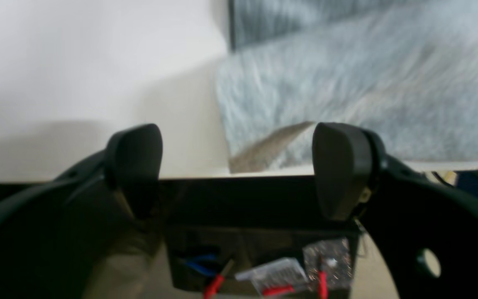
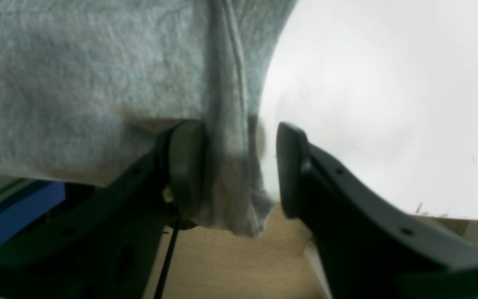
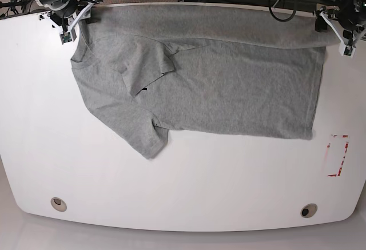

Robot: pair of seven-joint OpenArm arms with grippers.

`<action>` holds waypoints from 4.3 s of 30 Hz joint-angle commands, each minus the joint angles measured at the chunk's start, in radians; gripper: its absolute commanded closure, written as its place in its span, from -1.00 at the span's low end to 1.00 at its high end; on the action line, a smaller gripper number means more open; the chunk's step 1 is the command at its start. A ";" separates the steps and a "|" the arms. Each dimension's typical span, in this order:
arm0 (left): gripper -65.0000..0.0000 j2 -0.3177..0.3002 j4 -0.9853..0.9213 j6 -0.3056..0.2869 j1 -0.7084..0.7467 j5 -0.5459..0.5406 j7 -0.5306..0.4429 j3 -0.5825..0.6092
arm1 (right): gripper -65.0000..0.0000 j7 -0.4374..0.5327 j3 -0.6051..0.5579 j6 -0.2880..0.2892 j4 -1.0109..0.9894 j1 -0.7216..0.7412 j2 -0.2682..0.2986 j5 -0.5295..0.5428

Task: Fold the T-shirt properly
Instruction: 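Release the shirt edge with both grippers and raise them, then move both grippers down to the shirt's hem corners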

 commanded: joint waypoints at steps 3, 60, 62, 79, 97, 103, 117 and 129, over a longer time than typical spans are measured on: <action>-0.60 -0.015 -0.007 0.002 -0.022 -0.010 -0.009 -0.006 | 0.17 0.014 0.006 -0.002 0.021 -0.003 0.009 0.006; -0.59 -0.049 0.074 0.002 -0.213 0.059 0.028 0.129 | -0.14 -0.123 0.209 -0.002 0.022 0.106 0.061 0.301; -0.59 -0.047 0.074 0.002 -0.213 0.059 0.011 0.129 | -0.20 -0.130 0.210 -0.002 0.022 0.144 0.061 0.294; -0.59 -0.047 0.074 0.002 -0.217 0.060 -0.004 0.128 | -0.21 -0.222 0.112 -0.002 -0.114 0.566 0.061 0.024; -0.59 -0.009 0.073 0.002 -0.297 0.205 -0.004 0.122 | -0.21 -0.020 0.057 -0.002 -0.702 0.934 0.072 -0.201; -0.59 0.011 0.062 0.002 -0.343 0.278 -0.004 0.123 | -0.21 0.029 0.057 -0.002 -0.779 0.942 0.050 -0.198; -0.59 0.019 0.036 0.002 -0.480 0.438 -0.006 0.125 | -0.05 0.032 0.055 -0.002 -0.785 0.942 -0.005 -0.207; -0.61 0.017 -0.317 0.002 -0.702 0.468 -0.225 0.129 | 1.00 0.032 -0.057 -0.002 -0.780 0.944 0.004 -0.201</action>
